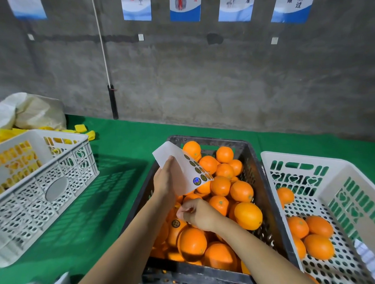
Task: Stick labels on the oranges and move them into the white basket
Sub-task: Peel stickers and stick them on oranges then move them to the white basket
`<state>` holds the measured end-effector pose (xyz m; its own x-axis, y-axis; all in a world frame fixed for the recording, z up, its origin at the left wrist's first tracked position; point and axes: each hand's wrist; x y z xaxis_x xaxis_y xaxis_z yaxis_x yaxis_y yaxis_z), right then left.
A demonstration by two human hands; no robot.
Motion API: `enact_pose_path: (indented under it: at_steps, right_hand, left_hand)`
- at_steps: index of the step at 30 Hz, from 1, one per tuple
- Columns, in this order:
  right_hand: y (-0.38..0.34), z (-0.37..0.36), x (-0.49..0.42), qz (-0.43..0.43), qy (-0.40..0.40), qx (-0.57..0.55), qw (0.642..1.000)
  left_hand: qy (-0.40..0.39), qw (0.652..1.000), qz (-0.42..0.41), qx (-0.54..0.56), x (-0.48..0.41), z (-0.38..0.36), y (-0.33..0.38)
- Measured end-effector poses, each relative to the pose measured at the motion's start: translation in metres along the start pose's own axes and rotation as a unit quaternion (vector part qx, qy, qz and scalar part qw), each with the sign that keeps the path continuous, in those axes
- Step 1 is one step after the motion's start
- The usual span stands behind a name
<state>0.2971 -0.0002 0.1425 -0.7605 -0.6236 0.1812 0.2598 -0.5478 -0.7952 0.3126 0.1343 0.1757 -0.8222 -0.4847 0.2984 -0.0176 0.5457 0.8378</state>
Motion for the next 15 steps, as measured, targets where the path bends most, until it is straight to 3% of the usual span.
enact_pose_path:
  at_steps: [2,6,8,11,15]
  right_hand:
    - [-0.0065,-0.0006,0.0003,-0.045,-0.027,-0.021,0.998]
    - [-0.0116,-0.0017,-0.0018,-0.136,-0.145,0.143,0.969]
    - [-0.0128,-0.0023,-0.0012,-0.174,-0.175,0.161,0.956]
    - [-0.0109,-0.0036,-0.0017,-0.171,-0.162,0.113,0.965]
    - [-0.0092,-0.0021,-0.0033,-0.106,-0.100,0.099,0.984]
  left_hand:
    - [-0.002,1.000,-0.001,-0.004,0.0015,-0.0004,0.0004]
    - [-0.011,1.000,0.010,0.006,0.0047,-0.0016,0.0039]
    - [-0.010,1.000,0.009,0.000,0.0062,-0.0017,0.0044]
    - [-0.016,1.000,0.011,0.005,0.0077,-0.0024,0.0043]
    - [-0.004,1.000,0.006,0.014,0.0067,-0.0022,0.0039]
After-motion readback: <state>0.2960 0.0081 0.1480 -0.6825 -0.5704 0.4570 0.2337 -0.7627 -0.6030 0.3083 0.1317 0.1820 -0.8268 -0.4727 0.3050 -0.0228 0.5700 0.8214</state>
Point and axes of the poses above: each hand's wrist, its own x-axis away from the middle knuckle, its own z-axis out of the back of the hand, y = z × x, and after that the axes turned 2 degrees about x, right-handed
